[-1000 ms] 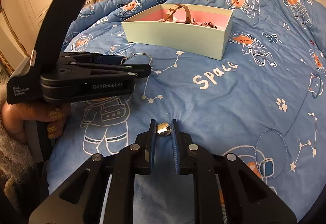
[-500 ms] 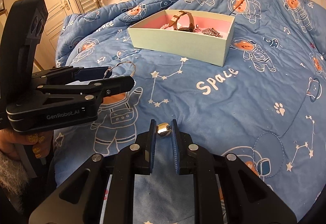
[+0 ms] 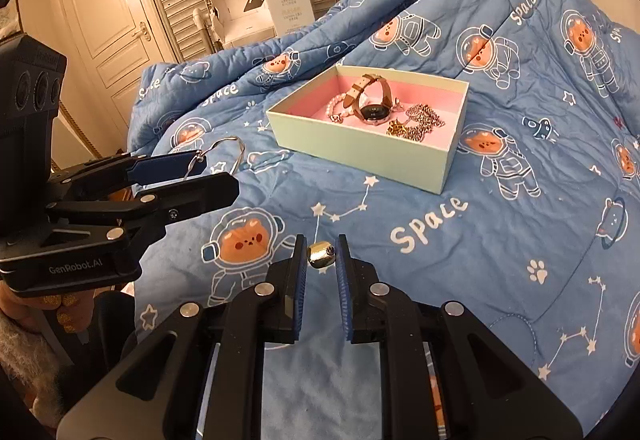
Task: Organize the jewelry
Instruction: 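Carry the bangle and gold charm into the box and open both tools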
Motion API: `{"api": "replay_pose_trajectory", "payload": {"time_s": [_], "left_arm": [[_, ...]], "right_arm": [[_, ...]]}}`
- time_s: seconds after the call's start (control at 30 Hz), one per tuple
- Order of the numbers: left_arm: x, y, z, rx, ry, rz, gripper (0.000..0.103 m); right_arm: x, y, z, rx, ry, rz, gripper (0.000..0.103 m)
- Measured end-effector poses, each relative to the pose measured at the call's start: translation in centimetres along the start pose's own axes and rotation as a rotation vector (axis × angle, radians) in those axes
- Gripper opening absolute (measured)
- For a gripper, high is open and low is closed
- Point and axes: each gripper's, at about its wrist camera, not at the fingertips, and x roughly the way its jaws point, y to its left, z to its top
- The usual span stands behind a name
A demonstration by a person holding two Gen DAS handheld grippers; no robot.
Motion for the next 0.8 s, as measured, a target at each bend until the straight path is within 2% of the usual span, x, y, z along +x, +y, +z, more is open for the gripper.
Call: {"api": "replay_pose_trajectory", "payload": {"time_s": [0.17,0.47,0.8], "left_arm": [[0.5,0.4,1.6,0.010,0.001,-0.013,0.055],[2.9,1.5,4.9,0.046,0.030,-0.031,0.055],[7.9,3.8,8.4,0.028,0.148,-0.064,0.055]], "right_arm": [[0.0,-0.5,2.3,-0.004,-0.022,0.009,0.015],[1.4,-1.4,6.2,-0.074,-0.027,-0.029,0.015],[5.5,-4.0,10.6,-0.104,0.057,-0.056,0.015]]}}
